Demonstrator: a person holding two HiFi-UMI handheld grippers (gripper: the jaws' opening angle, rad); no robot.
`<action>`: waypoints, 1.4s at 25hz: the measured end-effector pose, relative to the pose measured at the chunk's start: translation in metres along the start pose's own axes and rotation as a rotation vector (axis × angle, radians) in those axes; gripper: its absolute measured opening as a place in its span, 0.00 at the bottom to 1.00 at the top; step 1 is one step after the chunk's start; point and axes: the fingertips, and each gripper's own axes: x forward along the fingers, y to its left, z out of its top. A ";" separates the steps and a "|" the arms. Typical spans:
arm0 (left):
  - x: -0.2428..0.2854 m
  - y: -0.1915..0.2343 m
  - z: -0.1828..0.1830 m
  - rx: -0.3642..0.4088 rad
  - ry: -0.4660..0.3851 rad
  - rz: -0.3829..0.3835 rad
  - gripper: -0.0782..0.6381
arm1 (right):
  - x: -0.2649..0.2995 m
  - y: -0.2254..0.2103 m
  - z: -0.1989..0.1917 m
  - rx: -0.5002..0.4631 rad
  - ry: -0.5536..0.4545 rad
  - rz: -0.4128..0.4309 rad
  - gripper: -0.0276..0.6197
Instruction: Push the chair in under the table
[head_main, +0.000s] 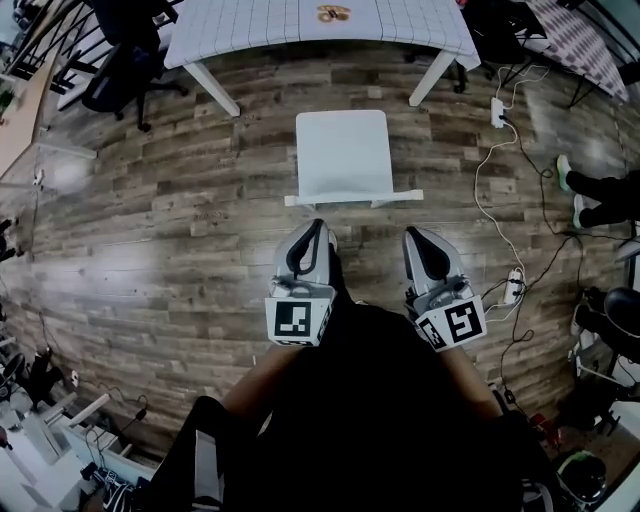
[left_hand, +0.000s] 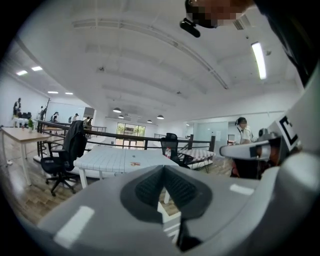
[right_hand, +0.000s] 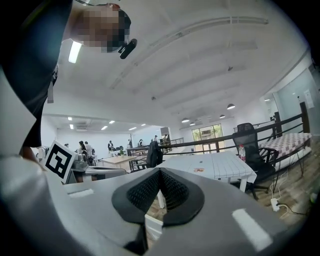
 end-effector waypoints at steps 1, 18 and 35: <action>0.006 0.003 0.004 0.016 -0.002 -0.011 0.12 | 0.009 -0.003 0.001 -0.002 0.004 -0.007 0.04; 0.086 0.065 0.002 0.040 0.049 -0.142 0.12 | 0.112 -0.031 -0.006 -0.044 0.114 -0.056 0.04; 0.117 0.047 -0.111 0.244 0.395 -0.319 0.12 | 0.136 -0.068 -0.125 -0.152 0.455 0.150 0.09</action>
